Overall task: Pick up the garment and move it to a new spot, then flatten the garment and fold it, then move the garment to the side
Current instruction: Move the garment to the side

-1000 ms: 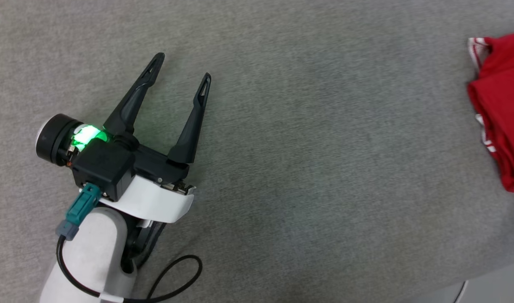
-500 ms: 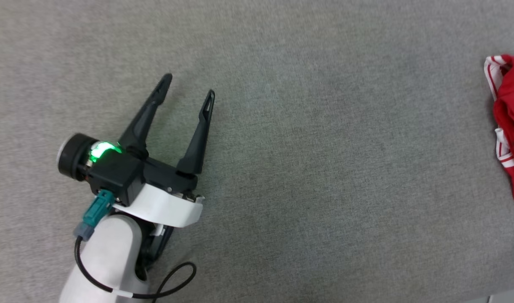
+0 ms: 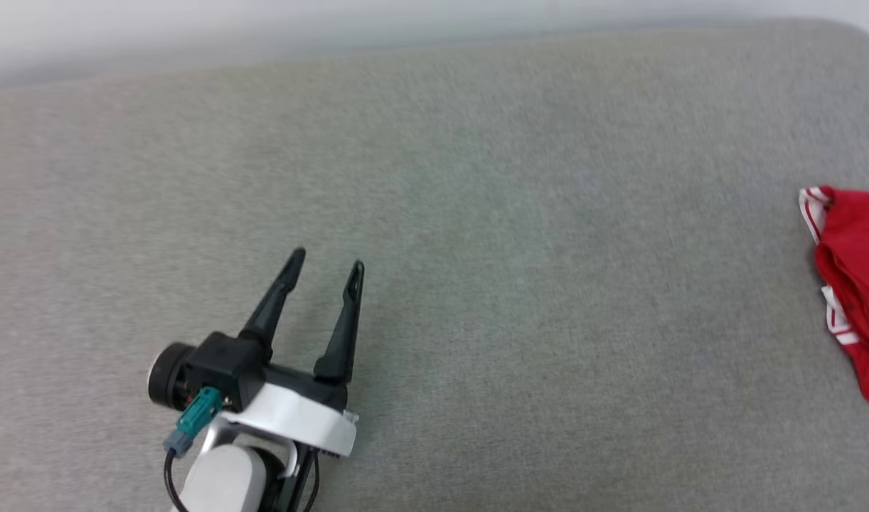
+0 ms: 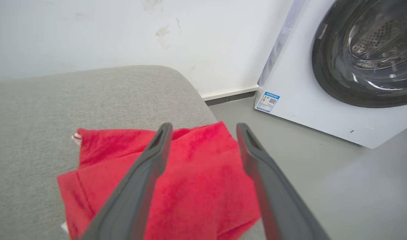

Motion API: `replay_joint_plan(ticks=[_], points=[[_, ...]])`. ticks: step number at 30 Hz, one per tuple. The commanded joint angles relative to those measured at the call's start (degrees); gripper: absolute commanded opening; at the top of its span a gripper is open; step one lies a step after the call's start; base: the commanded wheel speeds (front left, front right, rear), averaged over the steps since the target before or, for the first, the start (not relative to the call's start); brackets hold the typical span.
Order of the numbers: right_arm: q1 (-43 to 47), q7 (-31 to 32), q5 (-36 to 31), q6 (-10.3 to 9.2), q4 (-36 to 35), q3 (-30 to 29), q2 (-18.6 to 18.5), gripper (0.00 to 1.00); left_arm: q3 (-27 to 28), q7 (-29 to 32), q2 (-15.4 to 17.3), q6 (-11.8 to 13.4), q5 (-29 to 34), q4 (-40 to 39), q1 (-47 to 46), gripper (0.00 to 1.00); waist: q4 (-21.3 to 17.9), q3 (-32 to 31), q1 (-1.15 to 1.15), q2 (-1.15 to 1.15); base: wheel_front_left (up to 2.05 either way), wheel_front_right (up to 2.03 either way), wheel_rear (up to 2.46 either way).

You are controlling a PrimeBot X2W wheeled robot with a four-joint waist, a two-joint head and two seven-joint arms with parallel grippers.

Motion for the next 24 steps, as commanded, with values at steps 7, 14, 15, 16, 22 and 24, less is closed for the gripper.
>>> replay_joint_plan(ticks=[7,14,15,16,22,24], points=[[9.2,-4.2,3.1,-0.07,-3.5,4.3,4.6,1.0,1.0,-0.6,-0.6,1.1,-1.0,2.8,4.5,1.0,5.9,-8.6,0.02,0.0,0.0,0.0,0.0],[17.3,-4.9,2.1,-0.07,-13.3,8.3,12.7,1.0,2.9,-0.8,0.2,2.5,-1.2,4.9,7.7,1.0,8.2,-13.0,0.02,0.0,0.0,0.0,0.0],[18.6,-4.7,1.9,-0.07,-15.3,8.8,14.0,1.0,3.1,-0.8,0.3,2.6,-1.1,5.1,8.1,1.0,8.5,-13.5,0.02,0.0,0.0,0.0,0.0],[20.0,-4.1,1.3,-0.07,-17.3,9.3,15.4,1.0,3.3,-0.8,0.5,2.8,-0.9,5.2,8.4,1.0,8.6,-13.9,0.02,0.0,0.0,0.0,0.0],[27.6,0.2,0.2,-0.07,-29.7,11.8,20.2,1.0,4.3,-0.9,1.0,3.4,-0.8,5.9,10.4,1.0,8.9,-16.0,0.02,0.0,0.0,0.0,0.0],[29.8,1.6,0.1,-0.06,-33.6,12.6,21.2,1.0,4.5,-0.9,1.0,3.5,-0.8,5.8,10.9,1.0,8.9,-16.5,0.02,0.0,0.0,0.0,0.0]])
